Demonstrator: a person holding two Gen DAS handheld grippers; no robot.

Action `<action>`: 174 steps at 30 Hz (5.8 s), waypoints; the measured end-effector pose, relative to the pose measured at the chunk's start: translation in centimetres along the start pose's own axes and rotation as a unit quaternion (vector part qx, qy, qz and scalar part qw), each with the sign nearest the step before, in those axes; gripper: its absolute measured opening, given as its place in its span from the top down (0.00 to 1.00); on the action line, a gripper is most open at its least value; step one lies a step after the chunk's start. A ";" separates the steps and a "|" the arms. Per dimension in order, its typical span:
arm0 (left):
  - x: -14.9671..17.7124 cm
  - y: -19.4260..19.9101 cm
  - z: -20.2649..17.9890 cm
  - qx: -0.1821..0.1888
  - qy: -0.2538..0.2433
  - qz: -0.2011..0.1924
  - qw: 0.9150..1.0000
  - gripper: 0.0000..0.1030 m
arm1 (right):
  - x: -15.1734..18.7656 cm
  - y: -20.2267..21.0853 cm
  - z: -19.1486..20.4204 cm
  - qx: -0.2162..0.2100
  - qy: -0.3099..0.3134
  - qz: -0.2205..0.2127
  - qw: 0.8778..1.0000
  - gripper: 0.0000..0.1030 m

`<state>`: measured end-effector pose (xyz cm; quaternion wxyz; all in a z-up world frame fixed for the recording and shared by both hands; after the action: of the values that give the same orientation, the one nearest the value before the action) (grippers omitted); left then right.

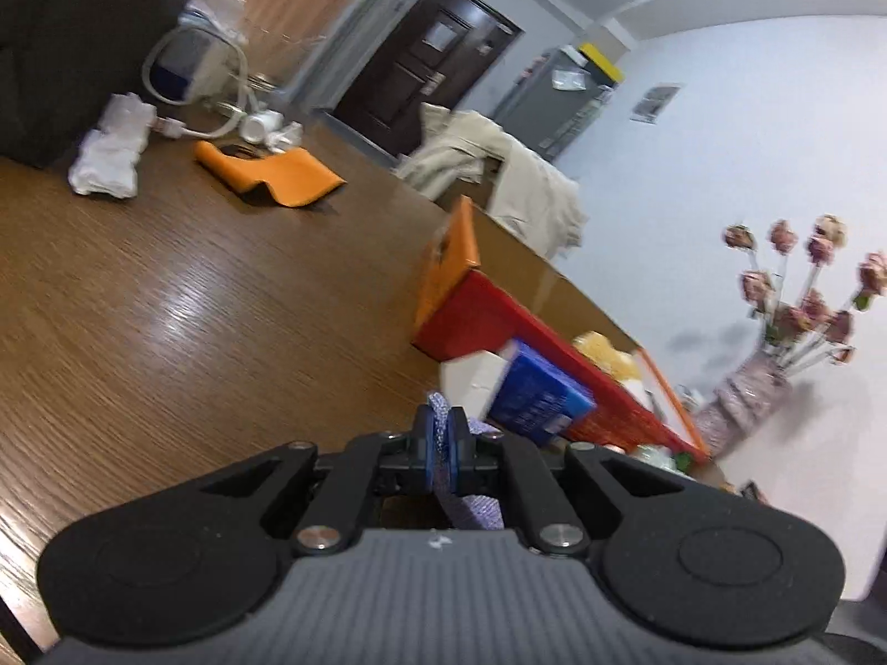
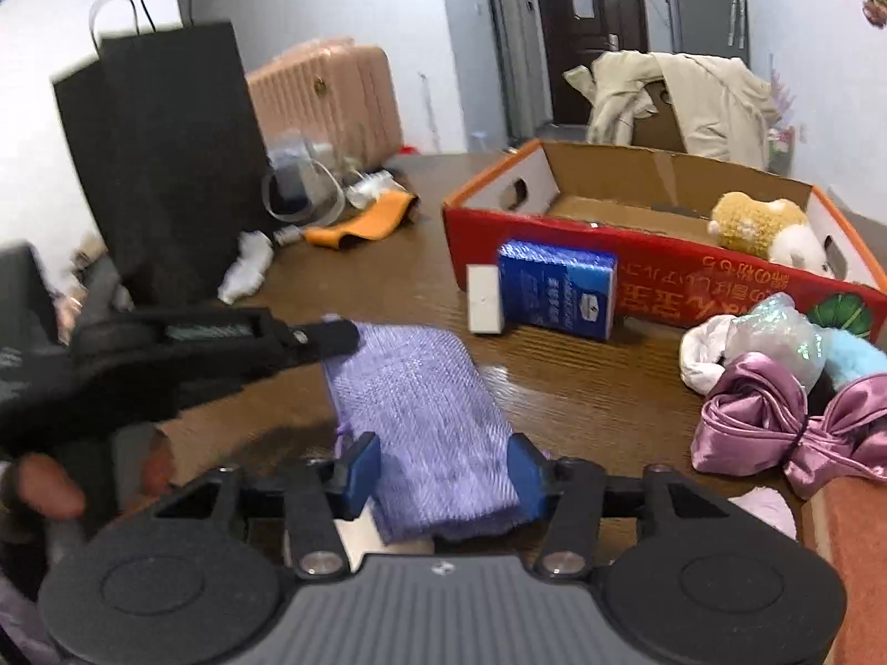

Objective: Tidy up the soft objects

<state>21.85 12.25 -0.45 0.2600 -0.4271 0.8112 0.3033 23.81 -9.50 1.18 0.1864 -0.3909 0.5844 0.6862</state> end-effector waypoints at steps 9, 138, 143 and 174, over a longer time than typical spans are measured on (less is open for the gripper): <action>1.2 0.3 0.2 0.007 -0.007 0.053 0.999 0.93 | 1.2 -2.7 -1.7 0.106 -0.013 -0.004 0.994 0.63; 15.9 -10.2 -18.7 0.101 -0.238 0.260 0.930 0.34 | 3.5 3.5 -24.5 0.012 -0.033 -0.031 0.999 0.49; 16.0 -11.9 -18.0 0.073 -0.219 0.257 0.938 0.57 | 2.6 -0.5 -25.8 -0.076 -0.061 -0.005 0.995 0.56; 9.9 -6.4 -18.0 0.115 -0.148 0.160 0.969 0.69 | 6.9 9.6 -25.7 -0.103 -0.173 -0.047 0.978 0.71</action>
<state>19.44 -8.82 3.33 0.3724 -0.2095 0.8508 0.3058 20.83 -37.64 2.00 0.2756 -0.3108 0.4504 0.7903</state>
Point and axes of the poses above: each gripper's, at about its wrist camera, not at the fingertips, and y roughly against the way its jaws point, z to its left, x to its underside, the point moved 1 cm from there along -y, roughly the way its jaws point, and after that the axes turned 14 degrees about x, right-handed, at the moved point
